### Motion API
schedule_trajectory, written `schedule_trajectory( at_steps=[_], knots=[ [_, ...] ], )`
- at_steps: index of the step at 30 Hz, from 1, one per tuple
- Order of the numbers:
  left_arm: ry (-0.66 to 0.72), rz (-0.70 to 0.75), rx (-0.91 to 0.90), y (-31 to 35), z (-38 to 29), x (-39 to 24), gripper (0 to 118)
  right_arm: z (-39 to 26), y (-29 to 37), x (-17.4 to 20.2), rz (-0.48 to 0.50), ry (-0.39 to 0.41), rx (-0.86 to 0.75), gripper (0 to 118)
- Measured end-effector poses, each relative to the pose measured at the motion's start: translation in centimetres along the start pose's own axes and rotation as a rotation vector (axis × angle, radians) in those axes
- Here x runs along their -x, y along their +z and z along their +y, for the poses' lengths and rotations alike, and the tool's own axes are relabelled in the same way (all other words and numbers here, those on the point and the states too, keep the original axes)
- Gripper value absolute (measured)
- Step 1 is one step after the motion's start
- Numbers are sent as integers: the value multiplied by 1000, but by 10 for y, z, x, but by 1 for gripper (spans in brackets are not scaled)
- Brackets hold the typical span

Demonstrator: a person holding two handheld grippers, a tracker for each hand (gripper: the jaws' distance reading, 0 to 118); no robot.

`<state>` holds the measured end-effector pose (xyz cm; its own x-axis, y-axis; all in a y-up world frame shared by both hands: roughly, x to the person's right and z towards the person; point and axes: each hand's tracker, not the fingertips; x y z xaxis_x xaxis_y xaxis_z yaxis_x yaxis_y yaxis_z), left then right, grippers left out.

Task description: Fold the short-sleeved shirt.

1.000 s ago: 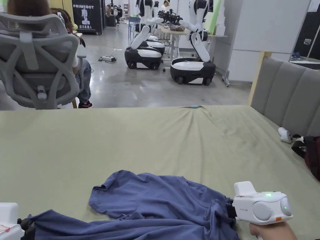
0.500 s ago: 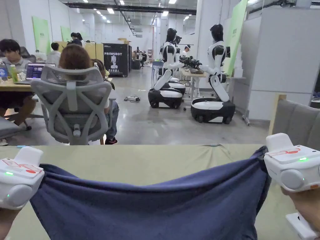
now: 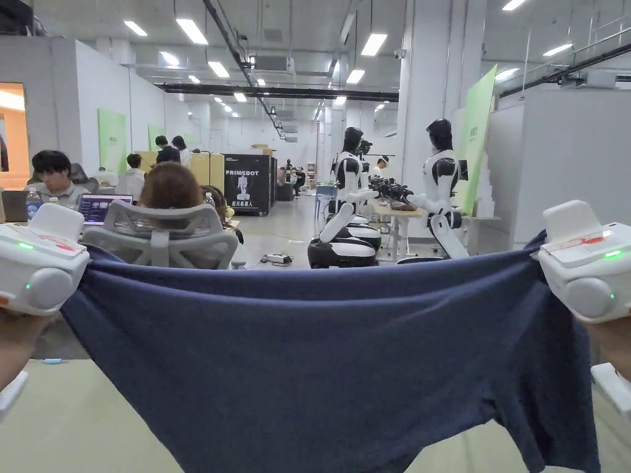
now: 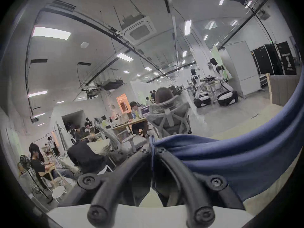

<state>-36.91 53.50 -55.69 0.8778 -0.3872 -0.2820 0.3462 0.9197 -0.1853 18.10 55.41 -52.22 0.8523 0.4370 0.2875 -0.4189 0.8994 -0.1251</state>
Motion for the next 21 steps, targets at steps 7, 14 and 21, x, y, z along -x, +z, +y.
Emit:
schedule_trajectory(
  at_steps=[7, 14, 21],
  knots=[
    [-11, -38, 100, -26, -64, -42, 0, -58, -28, 33, 37, -26, 85, 3],
    [12, -84, 214, -43, -138, -80, 0, -145, -55, 66, 70, -44, 212, 3],
    [20, -146, 259, 0, -157, -73, 0, -180, -19, 58, 111, -53, 284, 3]
  ],
)
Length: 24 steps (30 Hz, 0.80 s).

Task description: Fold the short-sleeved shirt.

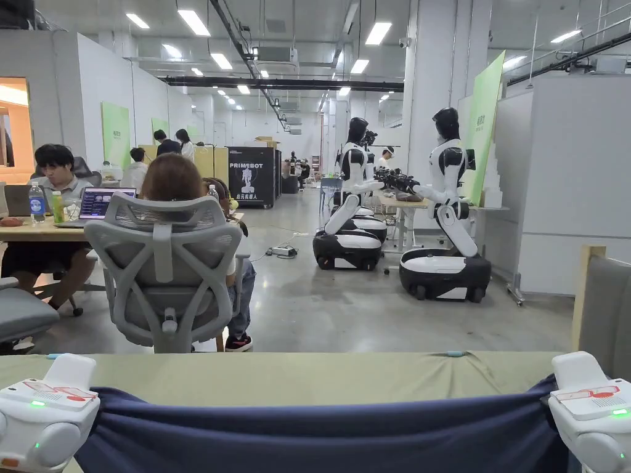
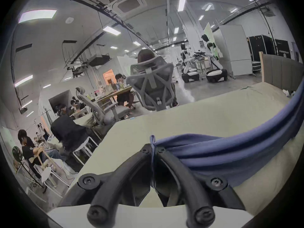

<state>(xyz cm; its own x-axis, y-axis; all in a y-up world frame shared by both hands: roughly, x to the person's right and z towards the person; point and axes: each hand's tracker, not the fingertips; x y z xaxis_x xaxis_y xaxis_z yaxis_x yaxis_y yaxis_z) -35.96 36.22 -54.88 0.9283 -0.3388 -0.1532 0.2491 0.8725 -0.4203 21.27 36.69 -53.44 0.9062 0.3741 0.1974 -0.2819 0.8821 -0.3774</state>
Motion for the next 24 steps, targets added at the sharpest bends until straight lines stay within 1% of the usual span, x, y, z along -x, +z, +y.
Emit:
schedule_trajectory(
  at_steps=[3, 4, 6, 7, 9, 11, 14, 15, 16, 17, 18, 19, 20, 21, 22, 24],
  knots=[
    [34, -81, 76, 24, -26, 5, 0, -32, 19, -4, 50, -14, 65, 3],
    [43, -113, 104, 33, -40, 7, 0, -46, 29, -2, 54, 3, 91, 3],
    [71, -142, 161, 47, -73, 10, 0, -79, 45, 0, 74, -4, 128, 3],
    [79, -160, 197, 55, -94, 10, 0, -99, 53, 3, 91, 17, 162, 3],
    [114, -186, 261, 67, -135, 9, 0, -140, 70, 14, 110, 30, 221, 3],
    [136, -181, 343, 73, -181, 8, 0, -184, 83, 23, 138, -4, 299, 3],
    [181, -211, 407, 83, -233, 5, 1, -237, 95, 36, 161, -57, 413, 3],
    [190, -219, 408, 86, -244, 5, 2, -247, 98, 38, 169, -78, 432, 3],
    [195, -221, 405, 91, -253, 5, 6, -254, 103, 42, 178, -92, 432, 3],
    [207, -220, 395, 97, -256, 6, 23, -255, 107, 42, 180, -91, 418, 9],
    [217, -206, 378, 89, -259, 12, 46, -251, 111, 43, 181, -92, 411, 26],
    [233, -171, 332, 96, -253, 13, 71, -240, 118, 44, 183, -102, 388, 55],
    [254, -162, 281, 105, -245, 12, 94, -227, 125, 47, 204, -126, 333, 90],
    [284, -155, 219, 116, -234, 8, 95, -211, 135, 52, 221, -154, 278, 104],
    [317, -181, 165, 115, -225, 7, 90, -194, 147, 59, 239, -185, 217, 109],
    [357, -256, 87, 136, -197, -13, 88, -158, 173, 80, 300, -233, 112, 109]
  ],
)
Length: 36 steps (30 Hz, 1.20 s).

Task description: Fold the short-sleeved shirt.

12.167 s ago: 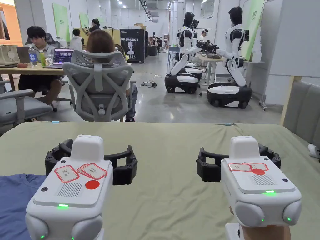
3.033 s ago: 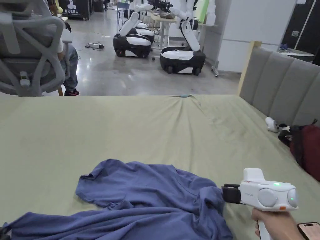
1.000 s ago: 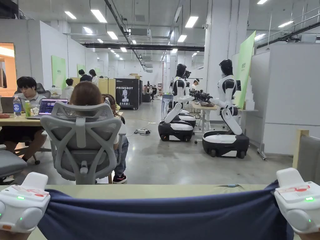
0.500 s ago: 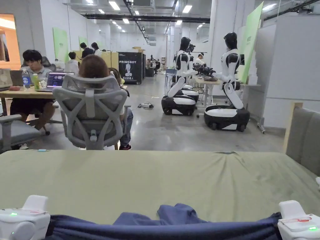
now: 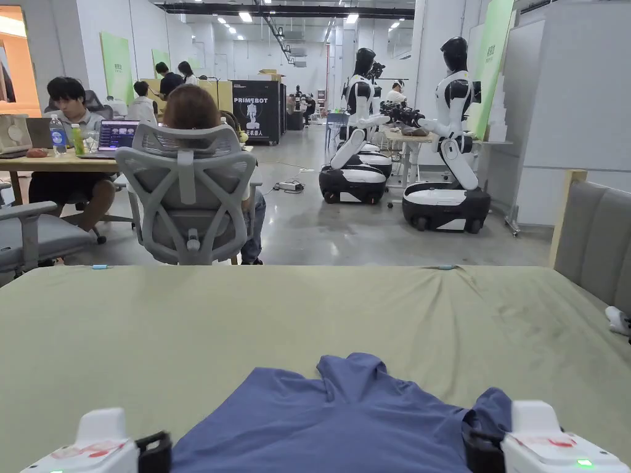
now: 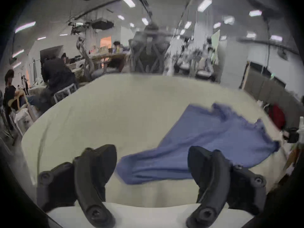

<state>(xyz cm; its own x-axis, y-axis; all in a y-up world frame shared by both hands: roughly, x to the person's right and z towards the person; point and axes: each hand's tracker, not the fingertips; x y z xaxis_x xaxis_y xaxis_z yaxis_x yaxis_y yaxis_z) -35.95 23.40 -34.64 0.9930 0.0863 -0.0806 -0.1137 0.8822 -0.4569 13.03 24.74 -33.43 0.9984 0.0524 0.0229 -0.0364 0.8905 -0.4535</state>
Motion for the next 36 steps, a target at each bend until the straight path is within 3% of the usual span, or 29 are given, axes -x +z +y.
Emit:
schedule_trajectory(
  at_steps=[4, 6, 7, 9, 10, 11, 14, 18, 22, 24, 25, 27, 28, 29, 31, 35, 36],
  knots=[
    [-21, -118, -120, 35, 13, -69, 84, 26, 34, 70, 140, -38, -132, 108],
    [-26, -148, -142, 56, 11, -93, 80, 28, 49, 95, 197, -21, -174, 105],
    [-42, -151, -145, 59, 11, -98, 71, 28, 54, 104, 188, -18, -171, 94],
    [-127, -126, -165, 63, 12, -103, 23, 26, 61, 114, 162, 4, -194, 33],
    [-171, -99, -178, 71, 11, -109, 3, 25, 63, 118, 155, 16, -201, 8],
    [-203, -93, -179, 73, 13, -107, 0, 25, 65, 121, 159, 24, -208, 1],
    [-178, -148, -100, 70, 28, -88, 0, 27, 64, 127, 197, 71, -185, 0],
    [-163, -77, 95, 35, 57, -30, 0, 27, 65, 135, 215, 75, -184, 0],
    [29, -90, 387, -14, 62, 50, 0, 22, 57, 146, 230, 89, -170, 0],
    [-4, -24, 424, -28, 51, 68, 0, 20, 52, 151, 238, 92, -159, 0],
    [-5, -7, 433, -35, 45, 74, 7, 19, 49, 154, 241, 96, -151, 0],
    [33, 12, 428, -44, 33, 84, 84, 19, 45, 158, 249, 99, -137, 0],
    [44, 17, 438, -50, 26, 88, 110, 18, 43, 159, 250, 101, -133, 0],
    [52, 22, 447, -55, 19, 90, 110, 18, 41, 161, 250, 106, -127, 0],
    [57, 19, 439, -59, 9, 89, 88, 18, 37, 163, 253, 113, -116, 0],
    [73, 9, 494, -81, -13, 85, 81, 14, 29, 164, 248, 114, -91, 0],
    [71, -9, 520, -87, -20, 83, 70, 13, 27, 164, 246, 117, -86, 0]
  ],
)
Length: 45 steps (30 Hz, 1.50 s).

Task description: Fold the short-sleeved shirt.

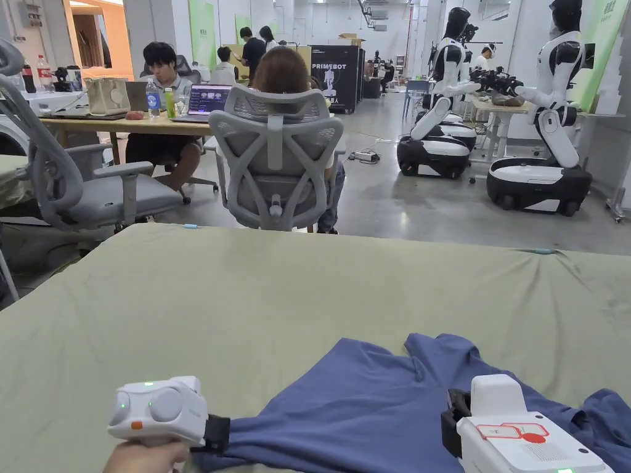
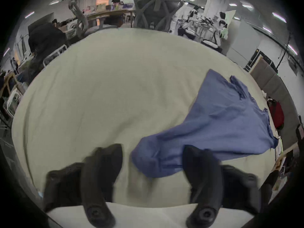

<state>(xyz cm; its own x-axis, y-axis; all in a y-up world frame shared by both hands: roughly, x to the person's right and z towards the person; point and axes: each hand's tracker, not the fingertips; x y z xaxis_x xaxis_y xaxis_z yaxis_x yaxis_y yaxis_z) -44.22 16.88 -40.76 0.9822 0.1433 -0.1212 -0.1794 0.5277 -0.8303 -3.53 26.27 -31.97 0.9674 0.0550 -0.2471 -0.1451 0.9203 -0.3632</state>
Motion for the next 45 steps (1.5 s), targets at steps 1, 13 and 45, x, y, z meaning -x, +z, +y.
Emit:
schedule_trajectory(
  at_steps=[1, 13, 45],
  knots=[
    [-10, -13, 21, -7, -3, -1, 43, -1, -2, -1, 0, 4, 8, 0],
    [-40, -46, -284, 61, -35, -18, 1, 13, -62, -96, -82, -7, 104, 0],
    [-136, 46, -387, 47, -9, -61, 1, 68, -132, -176, -121, 73, 92, 4]
  ],
)
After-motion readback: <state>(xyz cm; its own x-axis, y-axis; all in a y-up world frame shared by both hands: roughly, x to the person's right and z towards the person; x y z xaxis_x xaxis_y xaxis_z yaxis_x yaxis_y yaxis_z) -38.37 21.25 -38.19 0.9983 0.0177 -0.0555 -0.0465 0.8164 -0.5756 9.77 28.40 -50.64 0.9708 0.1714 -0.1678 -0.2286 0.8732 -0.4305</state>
